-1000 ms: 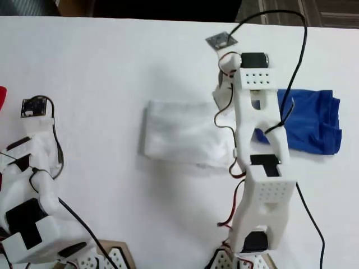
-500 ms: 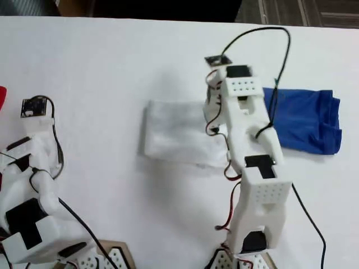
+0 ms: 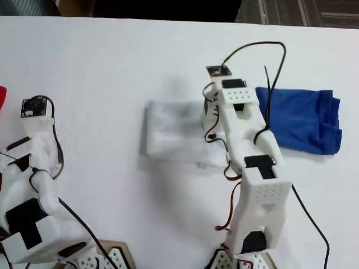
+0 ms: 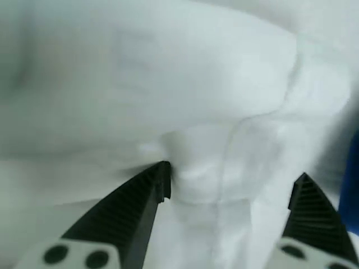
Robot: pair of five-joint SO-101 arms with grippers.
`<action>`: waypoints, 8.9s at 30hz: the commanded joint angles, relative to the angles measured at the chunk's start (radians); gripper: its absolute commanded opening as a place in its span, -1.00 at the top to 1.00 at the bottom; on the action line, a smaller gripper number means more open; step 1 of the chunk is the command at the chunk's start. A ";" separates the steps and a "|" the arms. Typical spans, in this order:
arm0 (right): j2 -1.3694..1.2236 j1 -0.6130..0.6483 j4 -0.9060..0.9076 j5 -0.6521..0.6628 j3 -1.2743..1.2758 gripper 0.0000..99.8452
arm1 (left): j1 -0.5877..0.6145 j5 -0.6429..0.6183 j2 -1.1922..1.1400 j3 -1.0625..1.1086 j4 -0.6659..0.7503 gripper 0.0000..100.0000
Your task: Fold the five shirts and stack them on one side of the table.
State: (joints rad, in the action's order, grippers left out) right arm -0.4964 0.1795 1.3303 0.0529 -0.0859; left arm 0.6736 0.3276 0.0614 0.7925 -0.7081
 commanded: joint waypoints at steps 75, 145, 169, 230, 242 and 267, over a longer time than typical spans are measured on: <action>0.099 -0.506 0.259 0.784 -0.605 0.96 | -0.005 -0.009 0.002 -0.031 0.014 0.95; -0.143 -0.544 0.341 0.740 -1.092 0.96 | -0.005 -0.009 0.002 -0.030 0.014 0.95; 0.027 -0.469 0.369 0.698 -0.884 0.96 | -0.005 -0.009 0.002 -0.030 0.015 0.95; -0.087 -0.285 0.371 0.646 -0.750 0.60 | -0.005 -0.009 0.002 -0.030 0.015 0.95; -0.200 -0.334 0.280 0.646 -0.755 0.60 | -0.005 -0.009 0.002 -0.030 0.015 0.95; -0.140 -0.443 0.240 0.781 -0.755 0.96 | -0.005 -0.009 0.002 -0.030 0.015 0.95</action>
State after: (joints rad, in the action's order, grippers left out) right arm -0.7311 -0.2409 1.5589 0.7802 -0.8362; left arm 0.6736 0.3276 0.0583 0.7925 -0.7081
